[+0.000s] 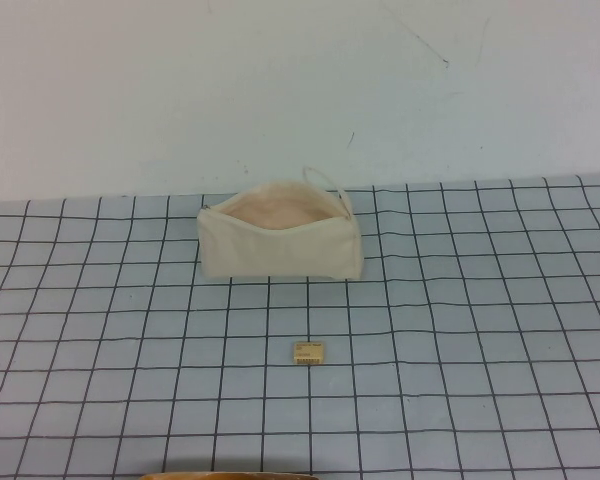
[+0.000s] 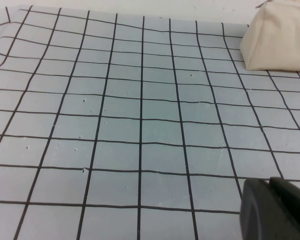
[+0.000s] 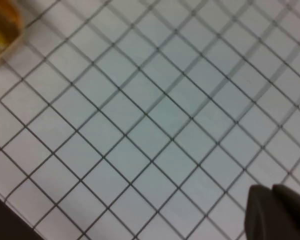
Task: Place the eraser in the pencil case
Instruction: Pick up the eraser from the table
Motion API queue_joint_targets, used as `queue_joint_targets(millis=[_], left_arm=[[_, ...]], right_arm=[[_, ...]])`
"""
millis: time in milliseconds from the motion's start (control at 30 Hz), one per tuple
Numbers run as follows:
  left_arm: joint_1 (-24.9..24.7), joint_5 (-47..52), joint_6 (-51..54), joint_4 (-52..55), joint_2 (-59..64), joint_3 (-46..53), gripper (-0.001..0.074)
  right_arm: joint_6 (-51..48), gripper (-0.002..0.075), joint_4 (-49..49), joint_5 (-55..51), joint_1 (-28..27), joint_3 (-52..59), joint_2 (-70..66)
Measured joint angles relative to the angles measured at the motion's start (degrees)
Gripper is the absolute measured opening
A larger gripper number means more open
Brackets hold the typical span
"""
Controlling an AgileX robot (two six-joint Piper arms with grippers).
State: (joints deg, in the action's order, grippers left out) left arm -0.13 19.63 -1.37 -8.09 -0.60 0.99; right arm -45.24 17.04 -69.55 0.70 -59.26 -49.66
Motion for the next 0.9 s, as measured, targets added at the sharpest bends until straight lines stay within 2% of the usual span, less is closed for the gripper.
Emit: queue_joint_targets(millis=[467, 667, 767, 900], left_arm=[[0.00, 0.00, 0.00, 0.00, 0.00, 0.00, -0.0001], [0.00, 0.00, 0.00, 0.00, 0.00, 0.00, -0.0001], [0.00, 0.00, 0.00, 0.00, 0.00, 0.00, -0.0001], [0.00, 0.00, 0.00, 0.00, 0.00, 0.00, -0.0001]], right_arm=[[1.73, -0.0001, -10.20, 0.00, 28.68, -18.86, -31.81], [-2.33, 0.0005, -10.77, 1.08, 34.01, -28.37, -46.56], [-5.15, 0.0078, -10.11, 1.32, 34.47, -34.26, -53.39], [-7.16, 0.0272, -9.68, 3.92, 34.61, -41.11, -62.14]])
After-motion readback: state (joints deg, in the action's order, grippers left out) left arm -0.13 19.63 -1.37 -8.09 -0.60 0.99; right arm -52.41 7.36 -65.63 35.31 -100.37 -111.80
